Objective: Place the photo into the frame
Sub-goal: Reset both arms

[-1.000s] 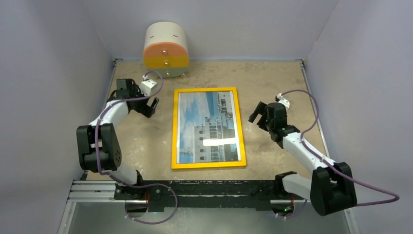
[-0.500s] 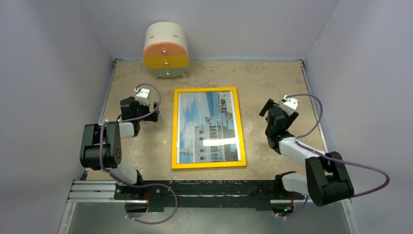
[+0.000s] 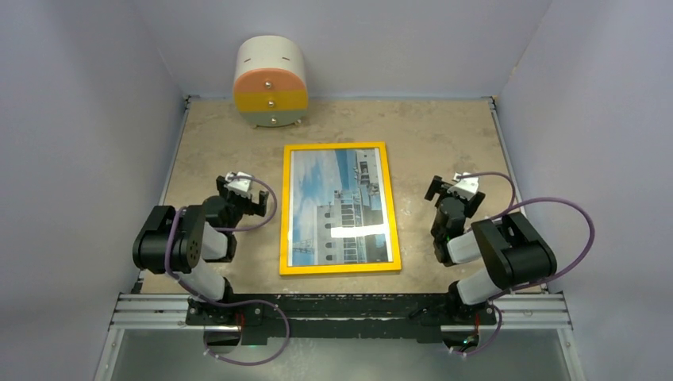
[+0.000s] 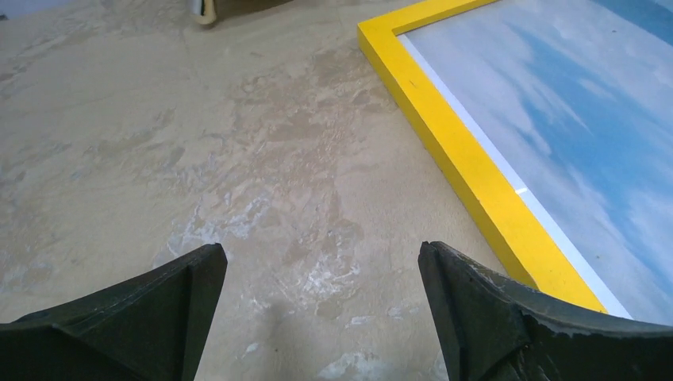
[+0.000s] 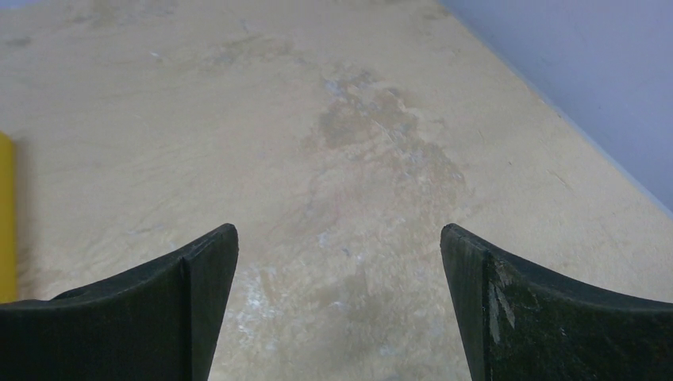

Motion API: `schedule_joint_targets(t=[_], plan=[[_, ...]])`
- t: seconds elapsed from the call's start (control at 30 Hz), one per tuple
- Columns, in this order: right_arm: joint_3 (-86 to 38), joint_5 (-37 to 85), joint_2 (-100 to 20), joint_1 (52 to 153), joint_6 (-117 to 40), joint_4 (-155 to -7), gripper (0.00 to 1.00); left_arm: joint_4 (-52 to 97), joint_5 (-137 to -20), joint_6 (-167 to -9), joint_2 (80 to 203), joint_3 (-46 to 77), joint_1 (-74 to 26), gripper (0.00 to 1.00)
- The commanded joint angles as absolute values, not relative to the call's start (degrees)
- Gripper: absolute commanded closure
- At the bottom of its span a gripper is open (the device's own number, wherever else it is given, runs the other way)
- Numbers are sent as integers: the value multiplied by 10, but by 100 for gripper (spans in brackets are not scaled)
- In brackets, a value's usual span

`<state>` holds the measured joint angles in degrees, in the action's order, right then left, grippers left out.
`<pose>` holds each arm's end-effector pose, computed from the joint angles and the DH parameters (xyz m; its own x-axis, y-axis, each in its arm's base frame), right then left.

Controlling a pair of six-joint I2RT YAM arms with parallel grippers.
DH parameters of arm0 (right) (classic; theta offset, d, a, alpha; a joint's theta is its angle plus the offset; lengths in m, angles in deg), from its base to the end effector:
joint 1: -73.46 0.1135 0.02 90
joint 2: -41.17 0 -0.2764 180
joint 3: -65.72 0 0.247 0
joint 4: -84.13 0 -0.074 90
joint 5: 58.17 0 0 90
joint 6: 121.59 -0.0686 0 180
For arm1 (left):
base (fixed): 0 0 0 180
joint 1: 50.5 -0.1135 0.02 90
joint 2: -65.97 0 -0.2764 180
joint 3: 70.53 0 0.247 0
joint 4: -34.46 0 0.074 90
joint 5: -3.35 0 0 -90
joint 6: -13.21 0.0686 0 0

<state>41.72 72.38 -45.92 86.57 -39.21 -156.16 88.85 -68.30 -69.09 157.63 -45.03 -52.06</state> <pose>0.2475 0.0118 0.1631 0.0138 0.1067 -0.9942 0.4623 0.8810 0.1010 0.2645 -0.0144 0.1355 -0.1643 0.1227 -0.9788 0.3070 0.9493 0.0675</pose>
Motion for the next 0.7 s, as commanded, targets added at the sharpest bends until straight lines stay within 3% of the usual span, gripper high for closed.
schedule_joint_targets(t=[0.0, 0.07, 0.17, 0.67], plan=[[429, 621, -475, 865, -332, -1705, 1, 999, -773, -682, 1578, -464, -492, 0], [420, 636, -525, 864, -296, -1766, 1, 952, -834, -707, 1599, -420, -489, 0], [365, 569, -490, 822, -368, -1568, 1, 901, -865, -707, 1591, -402, -476, 0], [371, 551, -492, 800, -362, -1601, 1, 901, -881, -705, 1592, -400, -474, 0]])
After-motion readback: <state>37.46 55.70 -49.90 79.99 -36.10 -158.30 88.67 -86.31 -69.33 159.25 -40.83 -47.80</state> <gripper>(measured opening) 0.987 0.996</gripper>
